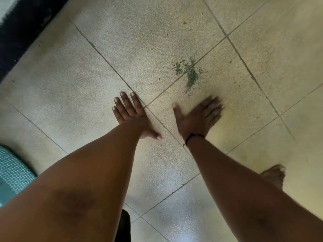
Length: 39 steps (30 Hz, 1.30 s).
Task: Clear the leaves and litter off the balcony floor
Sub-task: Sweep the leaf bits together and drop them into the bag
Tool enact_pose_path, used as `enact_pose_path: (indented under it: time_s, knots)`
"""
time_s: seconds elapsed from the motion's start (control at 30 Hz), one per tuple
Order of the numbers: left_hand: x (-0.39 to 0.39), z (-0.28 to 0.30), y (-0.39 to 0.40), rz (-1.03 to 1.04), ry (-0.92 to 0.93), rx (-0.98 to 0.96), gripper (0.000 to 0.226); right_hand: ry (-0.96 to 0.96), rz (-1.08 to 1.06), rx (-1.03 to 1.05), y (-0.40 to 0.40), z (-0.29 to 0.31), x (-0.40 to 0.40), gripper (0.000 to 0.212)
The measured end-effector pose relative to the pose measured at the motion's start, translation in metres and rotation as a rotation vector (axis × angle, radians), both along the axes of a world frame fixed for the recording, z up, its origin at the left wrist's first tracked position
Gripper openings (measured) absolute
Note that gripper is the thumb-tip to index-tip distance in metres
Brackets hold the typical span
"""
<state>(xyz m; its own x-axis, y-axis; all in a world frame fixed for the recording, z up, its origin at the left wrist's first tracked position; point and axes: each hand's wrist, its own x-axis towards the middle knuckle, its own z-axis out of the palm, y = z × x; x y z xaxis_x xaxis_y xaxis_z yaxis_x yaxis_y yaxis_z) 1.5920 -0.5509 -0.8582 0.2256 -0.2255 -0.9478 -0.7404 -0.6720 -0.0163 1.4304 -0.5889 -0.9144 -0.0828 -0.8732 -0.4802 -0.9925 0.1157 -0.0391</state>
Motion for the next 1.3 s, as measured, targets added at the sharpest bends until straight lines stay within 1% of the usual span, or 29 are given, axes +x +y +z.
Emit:
enact_pose_path:
  time_s: [0.1, 0.2, 0.33, 0.47, 0.53, 0.67, 0.77, 0.87, 0.93, 0.97, 1.0, 1.03, 1.07, 1.1, 1.17, 1.23, 1.27, 1.3]
  knots:
    - [0.001, -0.002, 0.001, 0.003, 0.002, 0.000, 0.170, -0.056, 0.067, -0.078, -0.054, -0.010, 0.046, 0.118]
    - [0.002, -0.003, 0.003, 0.010, 0.007, 0.013, 0.169, -0.063, 0.124, -0.122, -0.090, -0.013, 0.069, 0.117]
    - [0.006, -0.004, 0.003, 0.012, 0.019, 0.018, 0.169, -0.082, 0.187, -0.132, -0.095, -0.004, 0.052, 0.121]
    - [0.005, -0.004, 0.004, 0.020, 0.026, 0.000, 0.170, -0.008, 0.146, -0.016, -0.066, 0.000, 0.007, 0.130]
    - [0.004, -0.007, 0.004, 0.003, 0.019, -0.003, 0.170, 0.011, 0.088, -0.016, -0.061, -0.002, 0.005, 0.133]
    - [0.003, -0.011, 0.006, -0.003, 0.003, 0.001, 0.169, -0.010, 0.000, -0.033, -0.106, -0.004, 0.039, 0.138]
    - [0.002, -0.014, 0.007, -0.017, 0.007, 0.010, 0.169, -0.005, 0.034, -0.037, -0.148, 0.001, 0.048, 0.140]
    - [0.005, -0.012, 0.007, -0.044, -0.033, 0.014, 0.163, -0.073, 0.095, -0.034, -0.164, 0.026, 0.042, 0.136]
    - [0.003, 0.000, 0.008, -0.074, -0.046, -0.049, 0.147, -0.144, 0.121, -0.042, -0.150, 0.057, 0.024, 0.128]
    - [-0.001, 0.011, 0.012, -0.082, -0.023, -0.105, 0.133, -0.178, 0.133, -0.004, -0.138, 0.076, 0.011, 0.123]
    - [-0.007, 0.031, 0.019, -0.093, 0.019, -0.149, 0.118, -0.194, 0.152, 0.045, -0.122, 0.097, -0.004, 0.119]
    - [-0.008, 0.062, 0.025, -0.092, 0.067, -0.186, 0.107, -0.207, 0.164, 0.091, -0.107, 0.127, -0.016, 0.117]
    - [-0.013, 0.090, 0.034, -0.083, 0.118, -0.214, 0.099, -0.200, 0.175, 0.134, -0.093, 0.151, -0.028, 0.117]
    - [-0.015, 0.125, 0.037, -0.086, 0.170, -0.229, 0.095, -0.191, 0.163, 0.167, -0.084, 0.181, -0.036, 0.118]
    - [-0.019, 0.174, 0.050, -0.100, 0.224, -0.226, 0.091, -0.181, 0.125, 0.235, -0.067, 0.216, -0.044, 0.114]
    - [-0.011, 0.204, 0.050, -0.134, 0.189, -0.213, 0.089, -0.207, 0.061, 0.288, -0.062, 0.238, -0.035, 0.101]
    - [-0.007, 0.214, 0.046, -0.131, 0.158, -0.183, 0.091, -0.220, 0.047, 0.327, -0.062, 0.243, -0.029, 0.095]
    - [-0.002, 0.218, 0.041, -0.121, 0.124, -0.162, 0.098, -0.223, 0.065, 0.368, -0.061, 0.244, -0.023, 0.088]
